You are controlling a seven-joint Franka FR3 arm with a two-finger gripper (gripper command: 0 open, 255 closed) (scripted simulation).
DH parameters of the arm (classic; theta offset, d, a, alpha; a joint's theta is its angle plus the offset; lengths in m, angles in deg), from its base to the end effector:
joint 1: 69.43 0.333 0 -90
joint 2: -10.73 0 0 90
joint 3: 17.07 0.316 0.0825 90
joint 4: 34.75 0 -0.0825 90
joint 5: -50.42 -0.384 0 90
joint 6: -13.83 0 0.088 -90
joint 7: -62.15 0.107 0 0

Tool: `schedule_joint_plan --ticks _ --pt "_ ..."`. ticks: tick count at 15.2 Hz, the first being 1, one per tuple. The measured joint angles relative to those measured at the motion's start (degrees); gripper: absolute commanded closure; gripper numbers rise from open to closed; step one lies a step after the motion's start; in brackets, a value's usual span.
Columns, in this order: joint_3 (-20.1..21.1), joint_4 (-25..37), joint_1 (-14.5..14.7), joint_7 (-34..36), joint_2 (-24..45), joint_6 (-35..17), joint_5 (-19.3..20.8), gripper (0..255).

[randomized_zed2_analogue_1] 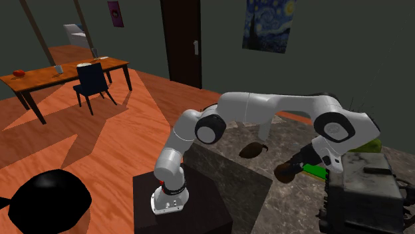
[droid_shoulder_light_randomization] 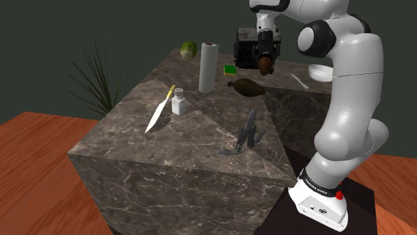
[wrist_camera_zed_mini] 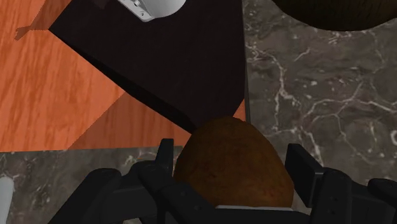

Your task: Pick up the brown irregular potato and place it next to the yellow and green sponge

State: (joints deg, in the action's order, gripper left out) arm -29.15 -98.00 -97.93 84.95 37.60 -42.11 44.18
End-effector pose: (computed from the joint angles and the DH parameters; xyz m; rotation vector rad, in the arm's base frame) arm 0.4943 -0.3616 0.5254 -2.5036 1.4990 0.8708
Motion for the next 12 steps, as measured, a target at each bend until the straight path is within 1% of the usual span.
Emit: schedule_joint_plan --ticks 5,6,8,12 --pt "0.1 -5.7 0.6 -0.2 -3.3 -5.5 0.5 255" --pt "0.1 -5.6 0.5 -0.4 -3.2 -5.9 0.5 255" --pt "0.3 -8.1 0.7 -0.2 -4.7 -8.2 0.5 255" --pt "0.6 -9.6 0.7 -0.3 -5.6 -9.0 0.7 255"
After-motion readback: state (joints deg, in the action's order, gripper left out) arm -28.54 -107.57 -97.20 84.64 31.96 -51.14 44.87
